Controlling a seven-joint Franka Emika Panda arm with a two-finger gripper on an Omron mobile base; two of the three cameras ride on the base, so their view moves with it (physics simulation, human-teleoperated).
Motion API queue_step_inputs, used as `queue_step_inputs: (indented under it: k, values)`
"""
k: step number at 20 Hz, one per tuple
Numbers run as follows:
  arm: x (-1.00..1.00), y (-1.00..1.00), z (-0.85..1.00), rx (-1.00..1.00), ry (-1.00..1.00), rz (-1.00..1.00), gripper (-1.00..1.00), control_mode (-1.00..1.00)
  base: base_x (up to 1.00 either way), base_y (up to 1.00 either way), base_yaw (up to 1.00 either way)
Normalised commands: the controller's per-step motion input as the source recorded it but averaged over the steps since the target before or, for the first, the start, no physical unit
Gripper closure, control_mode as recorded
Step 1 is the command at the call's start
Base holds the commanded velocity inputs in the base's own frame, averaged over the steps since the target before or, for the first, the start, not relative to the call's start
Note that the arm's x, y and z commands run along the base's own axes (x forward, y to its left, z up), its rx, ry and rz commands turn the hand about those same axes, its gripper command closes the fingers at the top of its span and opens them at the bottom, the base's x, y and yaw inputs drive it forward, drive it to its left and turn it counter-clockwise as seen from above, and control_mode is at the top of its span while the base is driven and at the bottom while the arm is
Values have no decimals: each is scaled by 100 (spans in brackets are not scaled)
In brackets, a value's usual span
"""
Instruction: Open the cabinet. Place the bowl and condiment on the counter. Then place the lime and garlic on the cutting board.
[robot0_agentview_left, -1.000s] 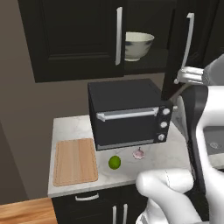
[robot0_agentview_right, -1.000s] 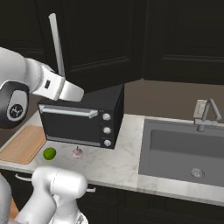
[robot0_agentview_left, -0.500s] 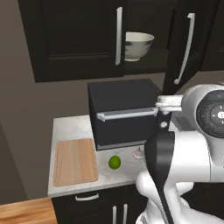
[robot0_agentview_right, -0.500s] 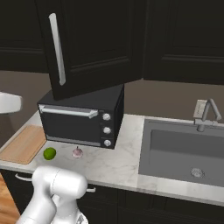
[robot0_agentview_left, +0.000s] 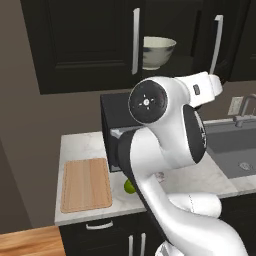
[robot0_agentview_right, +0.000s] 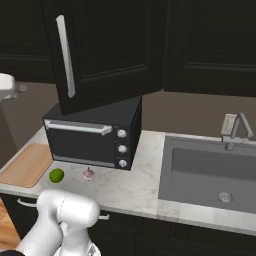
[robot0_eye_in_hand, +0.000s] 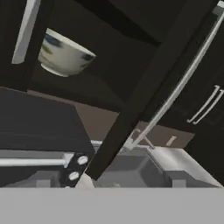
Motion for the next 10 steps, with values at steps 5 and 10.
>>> queue_step_inputs:
  k: [5,10]
  values:
    - [99,-23,-11,-32,24,-1,-100,-100,0,0,0]
    - [67,-67,-1,-24,10,0,-100,-100,0,0,0]
